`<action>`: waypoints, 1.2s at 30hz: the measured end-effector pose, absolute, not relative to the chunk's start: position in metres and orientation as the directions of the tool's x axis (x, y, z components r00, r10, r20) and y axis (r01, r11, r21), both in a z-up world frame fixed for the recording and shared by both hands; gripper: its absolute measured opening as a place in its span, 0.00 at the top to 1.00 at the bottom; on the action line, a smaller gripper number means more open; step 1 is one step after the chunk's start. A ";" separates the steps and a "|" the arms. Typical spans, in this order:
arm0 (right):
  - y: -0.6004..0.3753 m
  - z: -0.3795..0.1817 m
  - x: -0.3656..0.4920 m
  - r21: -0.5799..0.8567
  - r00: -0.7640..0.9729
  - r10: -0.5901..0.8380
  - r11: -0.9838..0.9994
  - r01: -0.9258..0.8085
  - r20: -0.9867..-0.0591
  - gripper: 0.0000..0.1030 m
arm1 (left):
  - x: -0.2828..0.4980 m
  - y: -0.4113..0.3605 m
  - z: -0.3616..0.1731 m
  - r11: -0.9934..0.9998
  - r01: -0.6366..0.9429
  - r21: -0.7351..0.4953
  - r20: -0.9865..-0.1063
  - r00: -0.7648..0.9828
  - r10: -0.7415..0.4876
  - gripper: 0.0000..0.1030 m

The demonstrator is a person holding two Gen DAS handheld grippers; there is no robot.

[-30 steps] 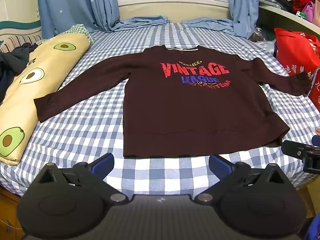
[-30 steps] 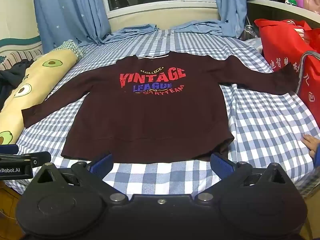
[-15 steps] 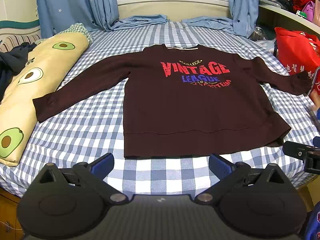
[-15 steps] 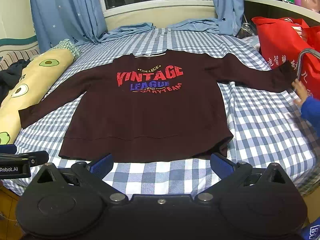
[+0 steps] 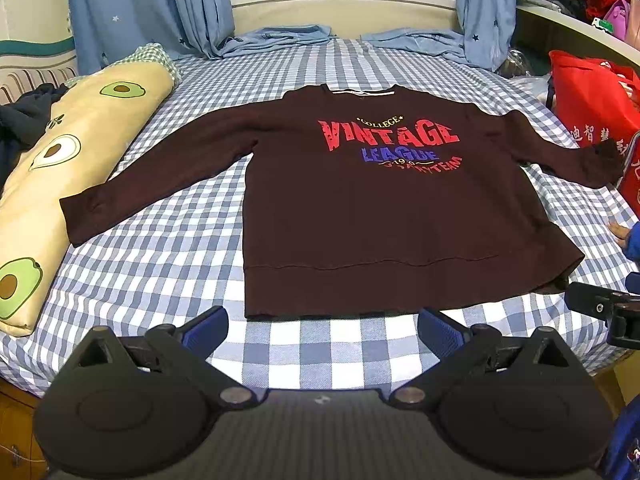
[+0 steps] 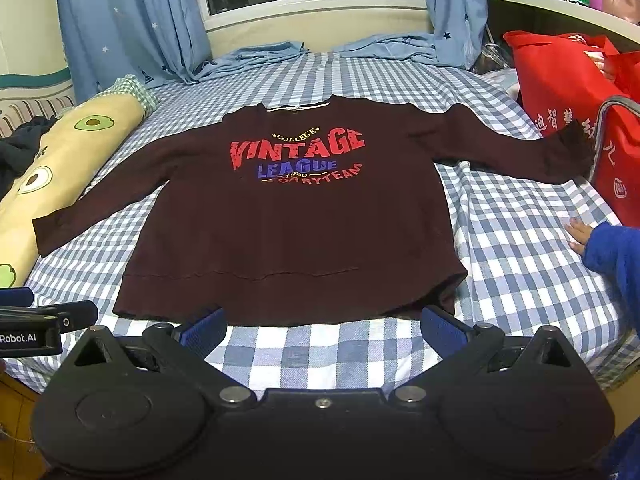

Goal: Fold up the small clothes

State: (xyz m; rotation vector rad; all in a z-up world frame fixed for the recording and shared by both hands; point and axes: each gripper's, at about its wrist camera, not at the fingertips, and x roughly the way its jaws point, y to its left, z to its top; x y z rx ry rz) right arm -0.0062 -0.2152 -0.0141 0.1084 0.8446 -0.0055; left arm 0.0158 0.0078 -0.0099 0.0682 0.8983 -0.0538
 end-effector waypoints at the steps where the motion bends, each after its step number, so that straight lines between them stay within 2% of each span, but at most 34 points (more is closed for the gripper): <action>1: -0.215 -0.014 -0.006 0.092 0.664 0.036 0.995 0.049 -0.746 0.00 | 0.016 0.007 -0.010 0.996 0.077 0.037 -0.784 0.621 -0.019 0.01; 36: -0.220 -0.019 0.004 0.089 0.646 0.029 0.994 0.061 -0.763 0.00 | 0.025 0.004 -0.017 0.995 0.090 0.052 -0.799 0.602 -0.013 0.01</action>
